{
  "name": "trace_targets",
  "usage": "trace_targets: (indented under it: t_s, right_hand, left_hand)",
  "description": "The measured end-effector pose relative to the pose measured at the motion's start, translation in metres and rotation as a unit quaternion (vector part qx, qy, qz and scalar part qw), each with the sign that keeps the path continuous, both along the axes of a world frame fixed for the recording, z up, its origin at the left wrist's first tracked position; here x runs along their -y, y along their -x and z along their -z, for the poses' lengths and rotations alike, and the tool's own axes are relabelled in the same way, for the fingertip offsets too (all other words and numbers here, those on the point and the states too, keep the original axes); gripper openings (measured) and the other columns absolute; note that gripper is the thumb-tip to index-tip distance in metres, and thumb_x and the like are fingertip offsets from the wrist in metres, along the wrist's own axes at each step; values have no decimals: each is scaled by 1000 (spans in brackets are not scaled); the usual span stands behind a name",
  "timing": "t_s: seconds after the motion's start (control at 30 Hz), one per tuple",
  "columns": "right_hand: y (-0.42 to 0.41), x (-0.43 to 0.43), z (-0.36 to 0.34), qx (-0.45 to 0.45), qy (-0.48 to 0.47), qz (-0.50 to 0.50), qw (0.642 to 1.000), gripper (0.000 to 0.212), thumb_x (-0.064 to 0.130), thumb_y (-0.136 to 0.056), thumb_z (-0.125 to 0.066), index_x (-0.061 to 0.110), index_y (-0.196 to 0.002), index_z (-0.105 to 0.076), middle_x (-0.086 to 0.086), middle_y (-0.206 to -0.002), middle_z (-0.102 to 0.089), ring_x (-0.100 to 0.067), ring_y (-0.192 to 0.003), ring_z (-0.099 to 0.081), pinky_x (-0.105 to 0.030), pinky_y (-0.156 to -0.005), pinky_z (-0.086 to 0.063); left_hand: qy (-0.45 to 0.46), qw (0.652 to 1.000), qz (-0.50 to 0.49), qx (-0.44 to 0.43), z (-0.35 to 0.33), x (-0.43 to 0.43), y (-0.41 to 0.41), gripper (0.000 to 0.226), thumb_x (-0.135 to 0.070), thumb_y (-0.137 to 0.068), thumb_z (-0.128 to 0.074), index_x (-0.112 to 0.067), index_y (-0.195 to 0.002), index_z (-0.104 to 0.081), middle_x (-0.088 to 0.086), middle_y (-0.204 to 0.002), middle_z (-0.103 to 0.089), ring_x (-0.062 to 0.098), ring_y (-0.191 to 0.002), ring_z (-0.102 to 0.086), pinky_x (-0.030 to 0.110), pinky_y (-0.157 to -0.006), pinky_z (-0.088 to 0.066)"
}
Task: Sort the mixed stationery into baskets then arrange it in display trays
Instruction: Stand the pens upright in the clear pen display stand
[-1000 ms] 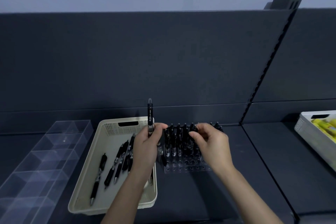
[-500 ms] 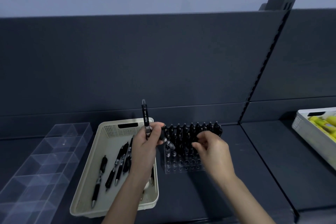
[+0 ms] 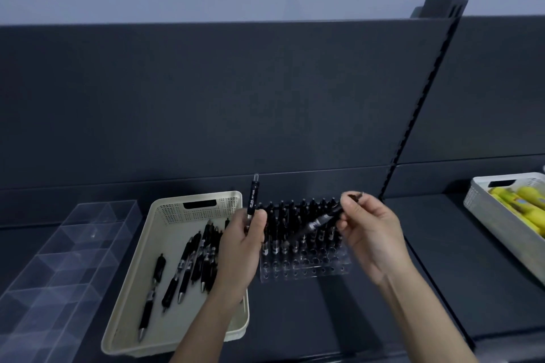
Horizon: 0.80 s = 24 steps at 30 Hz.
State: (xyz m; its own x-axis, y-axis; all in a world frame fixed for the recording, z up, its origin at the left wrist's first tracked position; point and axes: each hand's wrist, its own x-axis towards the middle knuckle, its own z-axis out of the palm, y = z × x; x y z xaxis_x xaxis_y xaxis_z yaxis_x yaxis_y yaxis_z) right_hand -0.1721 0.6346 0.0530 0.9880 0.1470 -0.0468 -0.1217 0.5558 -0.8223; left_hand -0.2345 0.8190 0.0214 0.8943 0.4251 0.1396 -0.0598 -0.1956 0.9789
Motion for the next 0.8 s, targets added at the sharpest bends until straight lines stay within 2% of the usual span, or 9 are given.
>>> trace_targets:
  t_s: [0.07, 0.13, 0.2, 0.3, 0.37, 0.43, 0.53, 0.7, 0.8]
  right_hand:
    - [-5, -1, -2, 49, 97, 30, 994, 6, 11, -73, -73, 17, -71, -72, 3, -67, -60, -5, -58, -53, -18, -52, -47]
    - [-9, -4, -1, 100, 241, 72, 963, 9, 11, -77, -73, 18, -73, -71, -3, -68, -61, -8, -61, -54, -22, -56, -50]
    - [-13, -9, 2, 134, 332, 89, 929, 10, 12, -77, -75, 20, -75, -70, -15, -73, -64, -13, -64, -55, -32, -64, -51]
    - [-13, -16, 8, 159, 386, 79, 905, 12, 14, -77, -76, 23, -75, -69, -11, -76, -66, -15, -67, -57, -31, -67, -51]
    - [-12, -20, 13, 171, 419, 75, 889, 9, 14, -77, -76, 19, -77, -68, -6, -76, -64, -15, -67, -56, -26, -65, -49]
    - [-11, -24, 18, 181, 447, 72, 873, 8, 15, -77, -76, 15, -80, -68, -4, -77, -62, -17, -67, -57, -27, -66, -50]
    - [-12, -25, 19, 198, 466, 77, 859, 10, 17, -76, -77, 14, -79, -68, -3, -74, -61, -17, -67, -57, -29, -67, -48]
    - [-13, -26, 22, 213, 482, 69, 847, 12, 19, -76, -77, 19, -72, -66, 1, -69, -61, -14, -64, -55, -23, -63, -47]
    - [-13, -25, 31, 227, 514, 61, 825, 12, 19, -77, -77, 15, -72, -66, 0, -70, -60, -12, -63, -54, -13, -59, -42]
  left_hand:
    - [17, 1000, -4, 6, 0, 2, -1, 35, -40, -98, -37, -11, -85, -53, -4, -61, -47, 5, -48, -36, 19, -48, -31]
    - [22, 1000, 1, 15, -1, 2, -3, 30, -30, -100, -37, -13, -83, -54, -7, -61, -48, 5, -49, -38, 18, -48, -32]
    - [3, 1000, 8, 17, 0, 1, -4, 25, -24, -100, -40, -13, -84, -56, -8, -61, -50, 6, -53, -43, 21, -53, -36]
    - [2, 1000, 9, 14, 1, 0, -5, 17, -21, -98, -45, -16, -89, -59, -9, -66, -55, 8, -61, -51, 27, -63, -44]
    - [12, 1000, 8, 11, 1, 0, -5, 13, -19, -97, -47, -20, -92, -59, -8, -71, -59, 8, -67, -57, 29, -68, -47]
    - [16, 1000, 3, 8, 1, 0, -4, 12, -16, -96, -50, -23, -95, -59, -4, -76, -62, 8, -72, -60, 29, -71, -50]
    - [20, 1000, -3, 11, 1, -1, -3, 11, -13, -94, -53, -22, -94, -60, -1, -81, -64, 10, -73, -63, 30, -72, -51]
    - [30, 999, -4, 21, -1, -2, -2, 8, -12, -92, -57, -19, -91, -62, -1, -79, -64, 13, -73, -63, 30, -71, -50]
    - [17, 1000, -1, 23, -1, -2, -2, 12, -11, -90, -60, -22, -88, -63, -3, -79, -65, 18, -78, -65, 32, -74, -52]
